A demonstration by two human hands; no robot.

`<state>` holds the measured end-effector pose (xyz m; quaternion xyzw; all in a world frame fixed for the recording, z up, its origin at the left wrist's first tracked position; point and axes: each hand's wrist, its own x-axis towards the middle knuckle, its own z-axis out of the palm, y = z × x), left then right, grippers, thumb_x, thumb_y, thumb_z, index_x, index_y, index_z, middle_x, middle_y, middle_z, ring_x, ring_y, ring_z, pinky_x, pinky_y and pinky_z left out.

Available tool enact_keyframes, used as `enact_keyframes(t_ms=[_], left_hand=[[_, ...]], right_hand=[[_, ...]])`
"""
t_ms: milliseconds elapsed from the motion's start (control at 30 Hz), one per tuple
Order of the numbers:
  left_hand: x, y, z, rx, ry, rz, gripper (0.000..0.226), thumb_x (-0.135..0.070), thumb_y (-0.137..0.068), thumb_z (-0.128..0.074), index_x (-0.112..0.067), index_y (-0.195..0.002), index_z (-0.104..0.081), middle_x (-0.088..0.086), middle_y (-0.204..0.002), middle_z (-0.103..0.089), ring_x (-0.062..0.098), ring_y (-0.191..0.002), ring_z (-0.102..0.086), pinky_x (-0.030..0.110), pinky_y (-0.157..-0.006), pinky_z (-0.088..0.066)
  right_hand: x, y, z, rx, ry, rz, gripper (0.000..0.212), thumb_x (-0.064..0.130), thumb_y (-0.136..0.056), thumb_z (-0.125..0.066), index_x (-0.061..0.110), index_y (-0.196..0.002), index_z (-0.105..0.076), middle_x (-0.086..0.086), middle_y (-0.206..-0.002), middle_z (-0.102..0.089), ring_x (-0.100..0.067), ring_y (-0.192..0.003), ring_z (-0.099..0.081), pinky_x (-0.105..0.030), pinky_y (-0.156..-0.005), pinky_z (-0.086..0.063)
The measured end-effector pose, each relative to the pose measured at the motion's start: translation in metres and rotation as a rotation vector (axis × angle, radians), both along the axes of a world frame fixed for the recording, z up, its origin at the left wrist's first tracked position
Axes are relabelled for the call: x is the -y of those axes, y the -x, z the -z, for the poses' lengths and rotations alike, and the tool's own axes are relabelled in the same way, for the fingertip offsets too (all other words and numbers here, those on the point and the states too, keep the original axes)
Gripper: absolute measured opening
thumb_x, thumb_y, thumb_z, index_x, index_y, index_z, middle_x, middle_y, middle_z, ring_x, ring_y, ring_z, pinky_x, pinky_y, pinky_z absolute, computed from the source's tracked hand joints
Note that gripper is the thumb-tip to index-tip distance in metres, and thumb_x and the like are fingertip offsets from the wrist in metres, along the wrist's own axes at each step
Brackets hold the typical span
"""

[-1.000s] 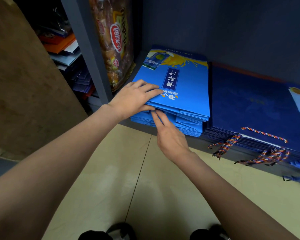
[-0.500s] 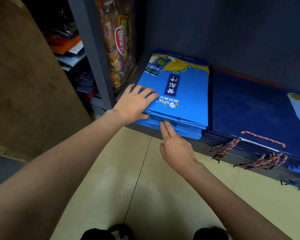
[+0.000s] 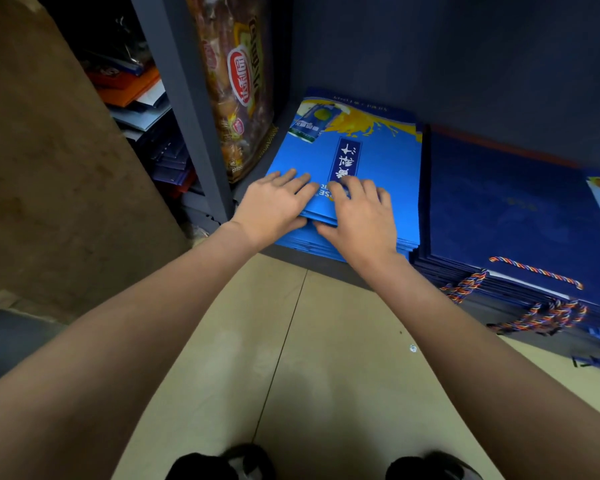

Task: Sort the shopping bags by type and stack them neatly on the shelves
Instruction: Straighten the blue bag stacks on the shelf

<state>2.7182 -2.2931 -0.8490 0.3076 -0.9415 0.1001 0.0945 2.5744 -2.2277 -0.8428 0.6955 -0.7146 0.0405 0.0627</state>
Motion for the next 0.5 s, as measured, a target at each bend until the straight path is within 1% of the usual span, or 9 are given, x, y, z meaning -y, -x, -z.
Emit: enact_keyframes(t_ms=[100,167,200,233,267,300,333,400,500], left_hand=[[0.003,-0.005,0.002,-0.037,-0.001,-0.028,0.059,-0.018,-0.048,-0.088,-0.002,-0.101,-0.069,0.017,-0.102,-0.071,0.033,-0.090,-0.069,0.045,-0.072,-0.056],[0.001,-0.009,0.008,-0.012,-0.036,-0.023,0.061,-0.018,-0.056,-0.084,-0.004,-0.112,-0.065,0.016,-0.114,-0.066,0.033,-0.103,-0.065,0.049,-0.086,-0.050],[-0.001,-0.011,0.010,0.015,-0.097,-0.037,0.062,-0.021,-0.067,-0.079,-0.008,-0.124,-0.058,0.013,-0.128,-0.059,0.031,-0.117,-0.057,0.052,-0.097,-0.042],[-0.004,-0.012,0.012,0.048,-0.167,-0.077,0.064,-0.026,-0.078,-0.070,-0.014,-0.136,-0.046,0.007,-0.142,-0.046,0.028,-0.131,-0.043,0.053,-0.107,-0.030],[-0.004,-0.014,0.014,0.074,-0.236,-0.142,0.067,-0.032,-0.085,-0.062,-0.019,-0.144,-0.034,0.002,-0.151,-0.032,0.027,-0.139,-0.027,0.052,-0.112,-0.021],[-0.002,-0.015,0.013,0.087,-0.302,-0.201,0.070,-0.037,-0.088,-0.059,-0.023,-0.147,-0.024,0.000,-0.155,-0.019,0.030,-0.142,-0.016,0.051,-0.114,-0.018],[-0.001,-0.014,0.012,0.086,-0.366,-0.250,0.075,-0.041,-0.087,-0.059,-0.024,-0.148,-0.019,0.002,-0.157,-0.011,0.033,-0.142,-0.009,0.050,-0.114,-0.018],[0.002,-0.010,0.007,0.050,-0.465,-0.287,0.082,-0.043,-0.084,-0.062,-0.023,-0.149,-0.015,0.007,-0.157,-0.003,0.037,-0.142,-0.010,0.049,-0.112,-0.024],[0.002,-0.005,0.004,0.048,-0.506,-0.291,0.082,-0.041,-0.083,-0.064,-0.022,-0.148,-0.017,0.010,-0.157,-0.005,0.036,-0.135,-0.029,0.043,-0.107,-0.031]], right_hand=[[0.004,0.004,0.006,-0.101,0.081,-0.006,0.061,0.035,-0.060,-0.082,0.009,-0.112,-0.061,-0.009,-0.107,-0.063,-0.031,-0.095,-0.058,-0.045,-0.088,-0.044],[0.001,0.005,0.014,-0.115,0.038,-0.020,0.067,0.035,-0.050,-0.086,0.009,-0.108,-0.062,-0.010,-0.103,-0.063,-0.032,-0.090,-0.059,-0.045,-0.084,-0.046],[-0.001,0.007,0.017,-0.132,0.032,-0.035,0.070,0.036,-0.048,-0.087,0.009,-0.108,-0.063,-0.009,-0.104,-0.064,-0.031,-0.089,-0.059,-0.045,-0.084,-0.046],[-0.003,0.010,0.019,-0.144,0.037,-0.047,0.072,0.037,-0.046,-0.088,0.010,-0.109,-0.063,-0.009,-0.104,-0.063,-0.031,-0.089,-0.059,-0.045,-0.085,-0.046],[-0.005,0.012,0.021,-0.143,0.041,-0.051,0.074,0.037,-0.046,-0.088,0.010,-0.110,-0.063,-0.010,-0.106,-0.063,-0.031,-0.090,-0.059,-0.046,-0.085,-0.046],[-0.007,0.015,0.023,-0.134,0.042,-0.050,0.074,0.036,-0.046,-0.088,0.010,-0.111,-0.062,-0.010,-0.108,-0.063,-0.032,-0.091,-0.059,-0.047,-0.086,-0.045],[-0.008,0.017,0.023,-0.121,0.046,-0.050,0.074,0.037,-0.048,-0.087,0.010,-0.112,-0.062,-0.011,-0.108,-0.063,-0.033,-0.092,-0.059,-0.047,-0.086,-0.044],[-0.007,0.021,0.022,-0.104,0.054,-0.049,0.073,0.042,-0.051,-0.085,0.011,-0.112,-0.062,-0.011,-0.107,-0.062,-0.033,-0.092,-0.058,-0.046,-0.085,-0.044],[-0.006,0.020,0.023,-0.121,0.034,-0.062,0.071,0.047,-0.056,-0.082,0.009,-0.113,-0.061,-0.010,-0.108,-0.061,-0.033,-0.093,-0.057,-0.046,-0.085,-0.045]])
